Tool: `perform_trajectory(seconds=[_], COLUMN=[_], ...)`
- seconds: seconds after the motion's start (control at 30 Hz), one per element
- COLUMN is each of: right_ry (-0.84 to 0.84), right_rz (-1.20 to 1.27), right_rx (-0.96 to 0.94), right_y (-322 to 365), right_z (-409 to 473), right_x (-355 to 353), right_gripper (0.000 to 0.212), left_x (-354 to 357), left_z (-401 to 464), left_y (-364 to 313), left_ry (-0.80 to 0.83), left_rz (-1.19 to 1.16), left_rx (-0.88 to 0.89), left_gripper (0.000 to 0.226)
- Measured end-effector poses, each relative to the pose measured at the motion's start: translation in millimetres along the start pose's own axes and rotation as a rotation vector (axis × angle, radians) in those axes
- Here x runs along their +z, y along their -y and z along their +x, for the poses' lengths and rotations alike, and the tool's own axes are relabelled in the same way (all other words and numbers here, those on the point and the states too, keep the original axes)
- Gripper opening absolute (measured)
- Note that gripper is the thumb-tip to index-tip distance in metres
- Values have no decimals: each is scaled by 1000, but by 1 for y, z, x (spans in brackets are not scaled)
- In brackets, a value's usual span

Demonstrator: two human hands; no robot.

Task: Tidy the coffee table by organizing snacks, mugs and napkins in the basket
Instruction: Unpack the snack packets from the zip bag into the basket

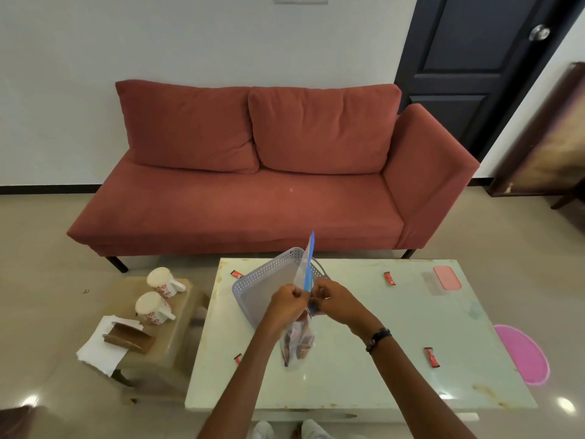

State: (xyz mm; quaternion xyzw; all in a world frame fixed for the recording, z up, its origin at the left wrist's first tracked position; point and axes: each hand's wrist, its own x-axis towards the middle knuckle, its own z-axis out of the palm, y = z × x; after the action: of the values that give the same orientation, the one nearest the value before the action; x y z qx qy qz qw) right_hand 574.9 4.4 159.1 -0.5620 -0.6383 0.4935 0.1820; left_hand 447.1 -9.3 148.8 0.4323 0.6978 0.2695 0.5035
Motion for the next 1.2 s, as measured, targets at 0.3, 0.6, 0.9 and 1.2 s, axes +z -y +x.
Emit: perform_trajectory(seconds=[0.3,0.6,0.9,1.2], right_ry=[246,79,107,-251], right_rz=[259,317,401,678], right_rx=[205,88,146,107], right_y=[-2,-11,-8,-3], right_z=[-22,-29,-31,-37], right_x=[6,22,8,35], right_gripper=[22,25,33,31], left_x=[2,6,11,26], left_z=[-17,-21,-26,-24], left_y=[20,17,15,10], left_ry=[106,191,233,51], left_rz=[-37,-56,-210,-310], left_rx=[129,-2,132,136], left_gripper=[19,34,30,30])
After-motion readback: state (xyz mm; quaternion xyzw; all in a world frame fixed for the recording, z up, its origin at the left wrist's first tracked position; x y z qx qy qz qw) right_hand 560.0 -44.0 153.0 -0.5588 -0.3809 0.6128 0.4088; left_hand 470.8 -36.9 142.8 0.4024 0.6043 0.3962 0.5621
